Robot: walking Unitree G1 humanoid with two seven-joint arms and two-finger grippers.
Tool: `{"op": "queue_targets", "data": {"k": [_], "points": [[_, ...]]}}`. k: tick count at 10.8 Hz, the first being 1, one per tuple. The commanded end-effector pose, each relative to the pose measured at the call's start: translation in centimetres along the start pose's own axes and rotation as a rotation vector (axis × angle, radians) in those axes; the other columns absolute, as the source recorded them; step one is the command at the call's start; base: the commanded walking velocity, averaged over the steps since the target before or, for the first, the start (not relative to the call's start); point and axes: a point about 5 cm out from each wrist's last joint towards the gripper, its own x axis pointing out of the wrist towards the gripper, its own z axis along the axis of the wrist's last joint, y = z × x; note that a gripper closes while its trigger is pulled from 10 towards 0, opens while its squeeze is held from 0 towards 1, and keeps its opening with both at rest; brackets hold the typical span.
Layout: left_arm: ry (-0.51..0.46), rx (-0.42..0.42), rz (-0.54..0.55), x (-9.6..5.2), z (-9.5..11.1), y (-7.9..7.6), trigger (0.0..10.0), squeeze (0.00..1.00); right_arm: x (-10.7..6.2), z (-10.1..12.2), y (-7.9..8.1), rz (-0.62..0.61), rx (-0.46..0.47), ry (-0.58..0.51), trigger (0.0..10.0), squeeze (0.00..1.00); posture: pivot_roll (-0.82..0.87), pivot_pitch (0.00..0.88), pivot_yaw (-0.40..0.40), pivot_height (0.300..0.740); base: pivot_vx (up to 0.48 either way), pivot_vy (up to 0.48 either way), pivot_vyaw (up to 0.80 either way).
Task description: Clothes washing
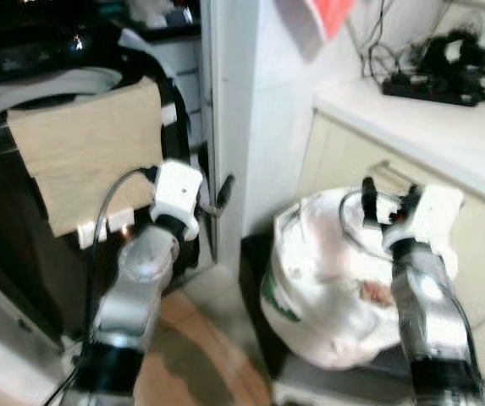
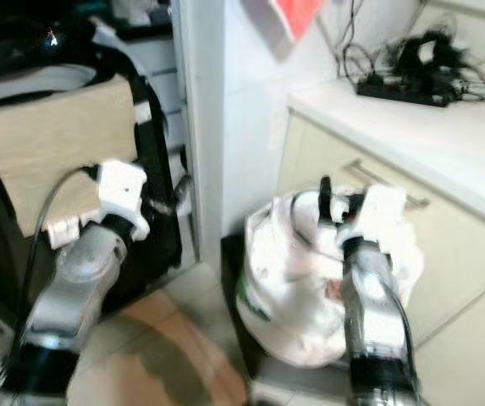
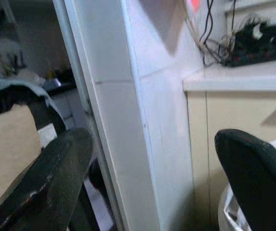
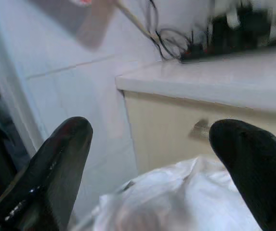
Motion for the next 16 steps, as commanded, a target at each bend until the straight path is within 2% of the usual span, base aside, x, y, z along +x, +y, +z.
{"op": "queue_targets", "data": {"k": [1,5,7,8,9,11,16], "points": [[-0.010,0.019,-0.011,0.3,0.3,-0.3,10.0,0.00,0.0,-0.6,-0.8,-0.033,0.035,0.041,10.0,1.00,-0.10,0.000,-0.031,0.740,0.000,0.000,-0.66],[-0.013,0.031,-0.010,0.3,0.3,-0.2,10.0,0.00,0.3,-0.7,-0.5,-0.012,0.008,0.047,10.0,1.00,-0.09,0.000,-0.036,0.740,0.000,0.000,-0.67],[-0.015,0.041,-0.006,0.4,0.3,-0.1,10.0,0.00,0.3,-1.2,0.4,0.045,-0.027,0.064,10.0,1.00,-0.09,0.000,-0.035,0.740,0.000,0.000,-0.69],[-0.020,0.041,-0.009,0.4,0.5,-0.2,10.0,0.00,0.4,-1.6,0.7,0.040,-0.034,0.091,10.0,0.88,-0.08,0.000,-0.035,0.740,0.000,0.000,0.00],[-0.021,0.042,-0.008,0.5,0.5,-0.2,10.0,0.00,0.5,-1.5,0.8,0.039,-0.061,0.084,10.0,0.00,-0.08,0.000,-0.035,0.740,0.000,0.000,0.00],[-0.013,0.031,0.003,0.6,0.3,0.0,10.0,0.00,0.5,-0.9,1.0,0.052,-0.100,0.040,10.0,0.00,-0.08,0.000,-0.034,0.740,0.000,0.000,0.00],[-0.013,0.031,0.003,0.6,0.3,0.0,10.0,0.00,0.5,-0.9,1.0,0.052,-0.100,0.040,10.0,0.00,-0.08,0.000,-0.034,0.740,0.000,0.000,0.00]]}}
